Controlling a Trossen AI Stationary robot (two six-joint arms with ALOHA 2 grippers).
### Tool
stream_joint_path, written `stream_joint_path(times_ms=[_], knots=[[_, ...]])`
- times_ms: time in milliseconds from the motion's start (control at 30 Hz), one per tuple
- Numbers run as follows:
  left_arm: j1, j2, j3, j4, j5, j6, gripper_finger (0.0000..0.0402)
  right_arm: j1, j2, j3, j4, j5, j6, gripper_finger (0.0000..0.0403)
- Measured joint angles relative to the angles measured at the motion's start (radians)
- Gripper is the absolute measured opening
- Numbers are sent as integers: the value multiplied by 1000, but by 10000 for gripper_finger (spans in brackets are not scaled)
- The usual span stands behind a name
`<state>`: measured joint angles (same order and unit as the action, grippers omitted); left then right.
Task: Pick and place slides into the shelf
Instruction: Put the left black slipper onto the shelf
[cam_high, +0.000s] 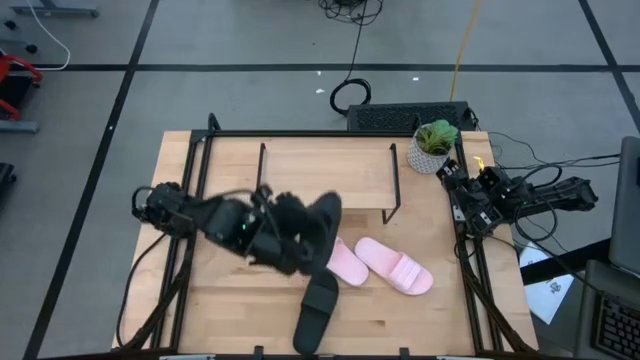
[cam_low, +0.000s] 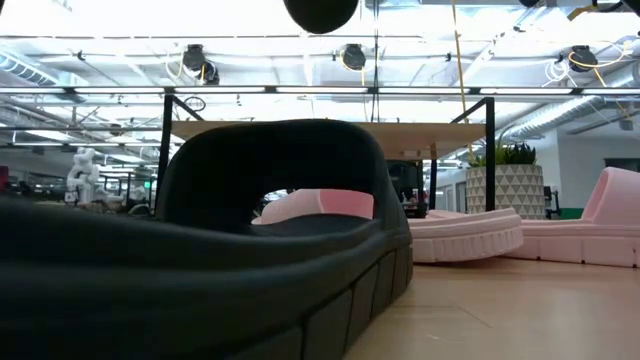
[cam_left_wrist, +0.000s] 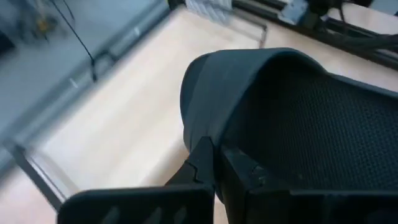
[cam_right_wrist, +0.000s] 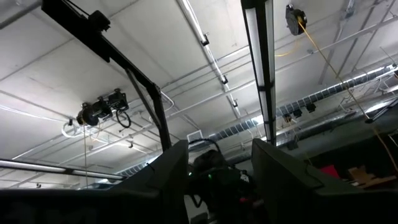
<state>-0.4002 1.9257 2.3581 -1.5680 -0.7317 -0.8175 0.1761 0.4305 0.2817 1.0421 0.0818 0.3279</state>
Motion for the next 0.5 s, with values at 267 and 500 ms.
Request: stream_joint_path(times_ms=[267,500], knots=[[146,-45,-10,-4,-91,393,0,0,0,0,0,0,0,169],[272,-42,-24,-2,-124,631,0,0,0,0,-1,-2,0,169]])
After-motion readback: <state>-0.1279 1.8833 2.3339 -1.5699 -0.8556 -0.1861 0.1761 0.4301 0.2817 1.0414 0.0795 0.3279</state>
